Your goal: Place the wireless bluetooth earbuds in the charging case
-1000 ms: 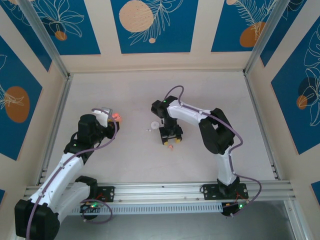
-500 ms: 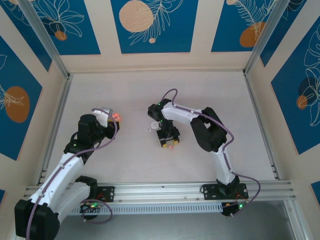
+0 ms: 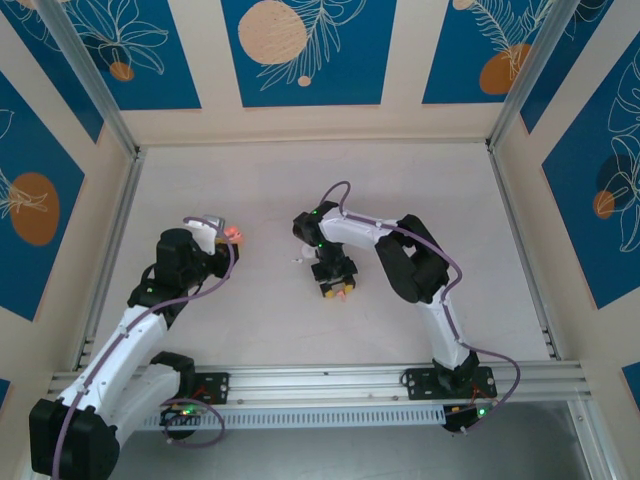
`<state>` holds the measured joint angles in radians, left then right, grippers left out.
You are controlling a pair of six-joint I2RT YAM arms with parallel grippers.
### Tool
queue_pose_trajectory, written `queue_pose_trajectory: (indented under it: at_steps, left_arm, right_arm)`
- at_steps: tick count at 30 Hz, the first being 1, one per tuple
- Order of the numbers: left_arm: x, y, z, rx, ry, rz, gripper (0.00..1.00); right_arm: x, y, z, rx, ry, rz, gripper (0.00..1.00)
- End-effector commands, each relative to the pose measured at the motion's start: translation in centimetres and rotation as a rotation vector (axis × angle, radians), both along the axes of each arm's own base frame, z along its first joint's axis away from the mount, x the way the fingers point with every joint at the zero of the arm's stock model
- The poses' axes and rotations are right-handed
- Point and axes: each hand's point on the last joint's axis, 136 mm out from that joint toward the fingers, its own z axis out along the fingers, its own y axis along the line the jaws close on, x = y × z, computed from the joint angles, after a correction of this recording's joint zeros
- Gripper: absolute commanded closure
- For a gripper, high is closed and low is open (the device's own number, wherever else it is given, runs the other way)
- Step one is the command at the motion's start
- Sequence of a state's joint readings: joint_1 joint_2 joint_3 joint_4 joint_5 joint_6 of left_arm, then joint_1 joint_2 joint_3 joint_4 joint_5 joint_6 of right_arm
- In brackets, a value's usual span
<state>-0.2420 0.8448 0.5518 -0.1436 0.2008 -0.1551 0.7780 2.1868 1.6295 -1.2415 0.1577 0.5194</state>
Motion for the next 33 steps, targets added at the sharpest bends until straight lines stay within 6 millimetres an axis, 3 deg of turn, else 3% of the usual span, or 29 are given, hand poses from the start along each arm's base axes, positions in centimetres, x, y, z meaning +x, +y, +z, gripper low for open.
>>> queue_pose_trajectory:
  at_steps: [1,9,19,25,33]
  left_arm:
    - [0.0,0.2,1.0,-0.009,-0.021,0.004,0.87]
    - [-0.1,0.2,0.9,-0.012,-0.019,0.002,0.87]
    - [-0.2,-1.0,1.0,-0.051,-0.017,-0.056,0.88]
    - [-0.5,-3.9,1.7,-0.136,-0.049,-0.199,0.89]
    - [-1.7,-9.4,1.4,-0.179,-0.088,-0.444,0.89]
  right_arm:
    - [-0.6,-0.7,-0.6,-0.042,0.021,0.02,0.63]
    - [-0.4,-0.9,-0.5,-0.034,-0.01,0.025,0.72]
    - [0.7,-0.6,2.1,0.071,-0.14,-0.012,0.74]
    - [2.6,-0.3,5.0,0.263,-0.305,-0.077,0.74]
    - [5.1,-0.4,9.9,0.598,-0.569,-0.043,0.74]
